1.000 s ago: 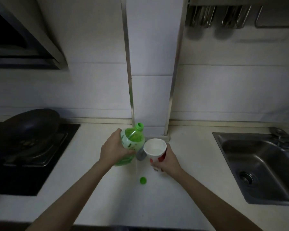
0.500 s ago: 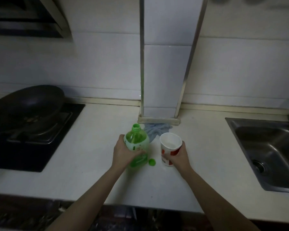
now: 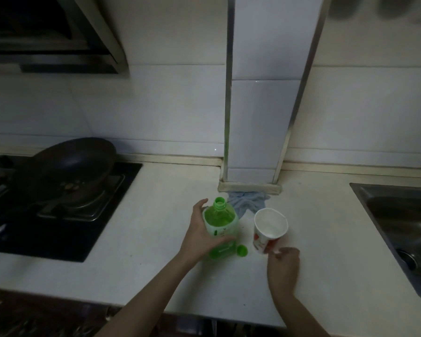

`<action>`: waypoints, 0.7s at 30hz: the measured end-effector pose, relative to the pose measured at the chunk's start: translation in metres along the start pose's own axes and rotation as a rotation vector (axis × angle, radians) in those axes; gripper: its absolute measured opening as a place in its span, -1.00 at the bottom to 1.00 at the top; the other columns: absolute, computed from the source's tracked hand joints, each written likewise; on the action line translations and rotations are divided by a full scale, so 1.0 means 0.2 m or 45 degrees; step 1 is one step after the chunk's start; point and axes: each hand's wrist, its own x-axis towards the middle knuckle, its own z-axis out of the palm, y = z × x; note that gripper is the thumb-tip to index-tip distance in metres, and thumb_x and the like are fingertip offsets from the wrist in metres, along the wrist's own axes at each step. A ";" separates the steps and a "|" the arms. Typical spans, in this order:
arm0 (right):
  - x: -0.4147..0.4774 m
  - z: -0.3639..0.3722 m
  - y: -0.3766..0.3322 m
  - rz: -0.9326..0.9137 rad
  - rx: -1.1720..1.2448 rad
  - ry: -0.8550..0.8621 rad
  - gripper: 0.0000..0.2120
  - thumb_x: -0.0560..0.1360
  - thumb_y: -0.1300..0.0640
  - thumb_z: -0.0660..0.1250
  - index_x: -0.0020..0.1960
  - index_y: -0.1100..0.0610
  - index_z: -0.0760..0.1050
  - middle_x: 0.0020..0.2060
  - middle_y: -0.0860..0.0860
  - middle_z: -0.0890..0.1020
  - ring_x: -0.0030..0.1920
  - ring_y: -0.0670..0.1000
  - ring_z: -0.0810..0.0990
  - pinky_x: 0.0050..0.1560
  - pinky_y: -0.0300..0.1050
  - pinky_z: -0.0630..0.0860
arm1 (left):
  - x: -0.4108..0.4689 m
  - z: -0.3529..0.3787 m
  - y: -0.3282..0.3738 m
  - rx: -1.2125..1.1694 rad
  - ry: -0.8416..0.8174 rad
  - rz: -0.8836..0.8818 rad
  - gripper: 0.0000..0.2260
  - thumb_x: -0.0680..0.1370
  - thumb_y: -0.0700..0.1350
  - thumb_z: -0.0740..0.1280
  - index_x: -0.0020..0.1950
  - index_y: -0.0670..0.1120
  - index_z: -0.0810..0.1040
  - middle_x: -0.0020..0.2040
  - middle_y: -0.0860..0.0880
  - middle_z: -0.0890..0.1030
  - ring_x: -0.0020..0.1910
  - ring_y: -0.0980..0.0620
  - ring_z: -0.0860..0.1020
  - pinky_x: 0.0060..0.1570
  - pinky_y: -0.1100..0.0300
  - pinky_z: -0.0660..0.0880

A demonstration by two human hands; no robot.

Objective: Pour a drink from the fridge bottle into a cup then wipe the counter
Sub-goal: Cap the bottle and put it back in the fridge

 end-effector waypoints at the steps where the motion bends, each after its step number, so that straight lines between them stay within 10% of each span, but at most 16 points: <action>1: -0.04 0.00 -0.02 -0.015 -0.071 -0.098 -0.95 0.44 0.33 0.33 -0.12 0.28 0.46 -0.24 0.17 0.52 -0.11 0.26 0.56 -0.18 -0.02 0.40 | 0.01 -0.01 0.02 0.039 -0.006 0.031 0.03 0.14 0.12 0.66 0.46 0.15 0.13 0.37 0.08 0.37 0.30 0.13 0.45 0.26 0.11 0.51; 6: -0.14 0.09 -0.08 -0.414 -0.530 -0.465 -0.92 0.50 0.14 0.29 -0.12 0.13 0.42 -0.12 0.09 0.56 -0.01 0.14 0.57 -0.18 -0.06 0.44 | 0.06 -0.07 0.10 0.258 -0.058 0.162 -0.16 0.18 0.28 0.56 0.37 0.16 0.29 0.30 0.15 0.34 0.26 0.16 0.40 0.28 0.13 0.46; 10: -0.12 0.22 -0.07 -0.850 -0.868 -0.472 -0.63 0.08 0.22 0.55 -0.18 0.15 0.48 -0.28 0.09 0.50 -0.22 0.18 0.58 -0.30 0.04 0.60 | 0.09 -0.08 0.11 0.280 -0.149 0.079 -0.32 0.19 0.26 0.58 0.24 0.14 0.46 0.14 0.14 0.56 0.10 0.16 0.55 0.15 0.04 0.55; 21: -0.04 0.32 0.04 -0.962 -1.141 -0.547 -0.57 -0.24 0.39 0.60 -0.46 0.21 0.50 -0.50 0.15 0.45 -0.52 0.14 0.47 -0.58 -0.06 0.48 | 0.07 -0.08 0.13 0.249 -0.112 0.044 -0.40 0.19 0.14 0.64 0.16 0.20 0.49 0.05 0.21 0.60 0.03 0.28 0.55 0.06 0.27 0.54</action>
